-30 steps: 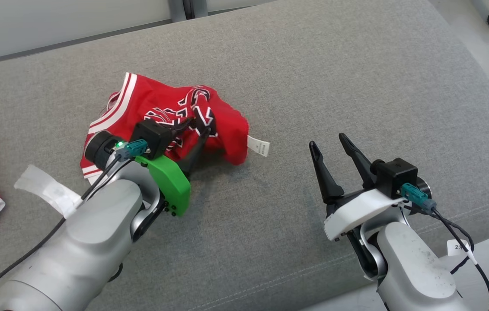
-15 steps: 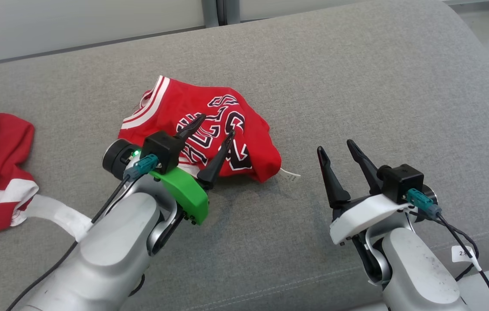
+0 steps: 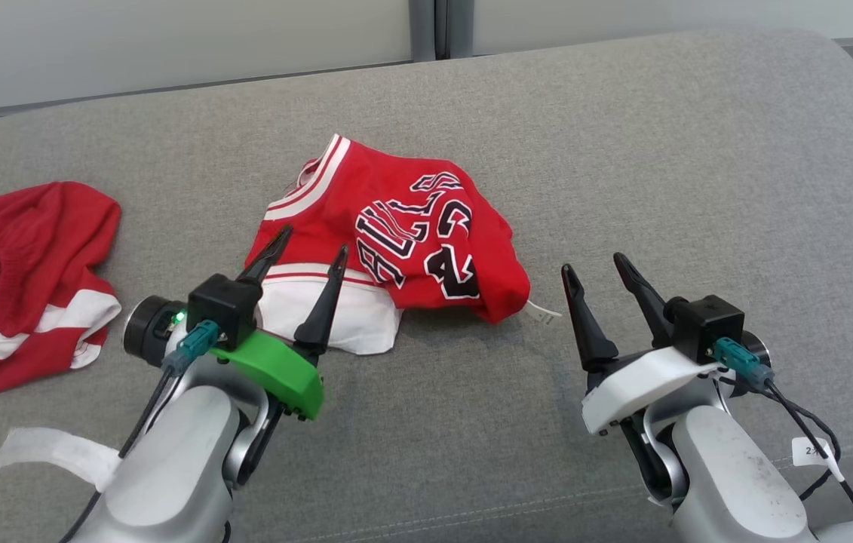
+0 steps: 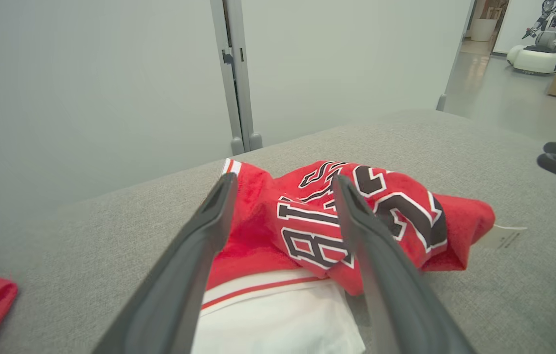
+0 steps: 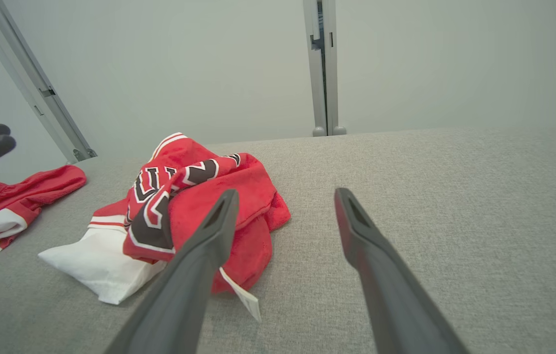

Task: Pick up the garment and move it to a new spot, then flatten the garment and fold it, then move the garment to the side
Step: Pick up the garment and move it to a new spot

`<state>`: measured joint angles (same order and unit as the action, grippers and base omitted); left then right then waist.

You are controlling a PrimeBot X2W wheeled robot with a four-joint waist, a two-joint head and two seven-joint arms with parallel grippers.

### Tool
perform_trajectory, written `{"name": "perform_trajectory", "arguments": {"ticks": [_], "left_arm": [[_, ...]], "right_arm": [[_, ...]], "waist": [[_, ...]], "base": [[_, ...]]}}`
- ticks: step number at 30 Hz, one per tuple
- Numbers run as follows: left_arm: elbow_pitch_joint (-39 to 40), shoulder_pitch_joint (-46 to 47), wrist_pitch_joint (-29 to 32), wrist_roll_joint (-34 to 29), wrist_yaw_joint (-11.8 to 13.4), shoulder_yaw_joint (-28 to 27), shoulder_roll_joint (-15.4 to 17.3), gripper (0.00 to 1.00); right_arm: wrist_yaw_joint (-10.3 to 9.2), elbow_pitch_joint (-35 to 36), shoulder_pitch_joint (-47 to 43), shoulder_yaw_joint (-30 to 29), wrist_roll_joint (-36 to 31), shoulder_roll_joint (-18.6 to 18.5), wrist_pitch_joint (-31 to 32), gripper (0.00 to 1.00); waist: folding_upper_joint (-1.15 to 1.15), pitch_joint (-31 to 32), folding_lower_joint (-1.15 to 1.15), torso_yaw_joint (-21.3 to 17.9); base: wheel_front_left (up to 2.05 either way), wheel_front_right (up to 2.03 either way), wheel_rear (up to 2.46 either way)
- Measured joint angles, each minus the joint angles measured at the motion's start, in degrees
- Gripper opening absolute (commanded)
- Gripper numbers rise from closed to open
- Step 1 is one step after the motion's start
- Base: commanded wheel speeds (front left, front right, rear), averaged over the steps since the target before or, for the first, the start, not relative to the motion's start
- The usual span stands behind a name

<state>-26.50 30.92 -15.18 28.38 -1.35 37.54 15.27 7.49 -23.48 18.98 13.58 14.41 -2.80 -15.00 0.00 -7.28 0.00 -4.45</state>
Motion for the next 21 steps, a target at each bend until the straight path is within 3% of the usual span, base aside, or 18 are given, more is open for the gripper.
{"name": "perform_trajectory", "arguments": {"ticks": [8,21], "left_arm": [[-5.45,-3.97,0.01,-0.99,-1.72,-7.08,-0.01,1.0],[-22.36,-3.65,0.0,0.24,-5.57,-6.87,-1.53,1.0]], "right_arm": [[0.0,-0.11,0.03,-0.07,-0.09,0.01,0.0,1.0],[0.0,-1.04,0.53,0.77,-0.05,0.01,0.0,1.0]], "waist": [[0.0,0.05,0.0,1.04],[0.0,-0.3,0.0,0.02]], "base": [[0.0,0.0,0.0],[0.0,0.0,0.0]]}}
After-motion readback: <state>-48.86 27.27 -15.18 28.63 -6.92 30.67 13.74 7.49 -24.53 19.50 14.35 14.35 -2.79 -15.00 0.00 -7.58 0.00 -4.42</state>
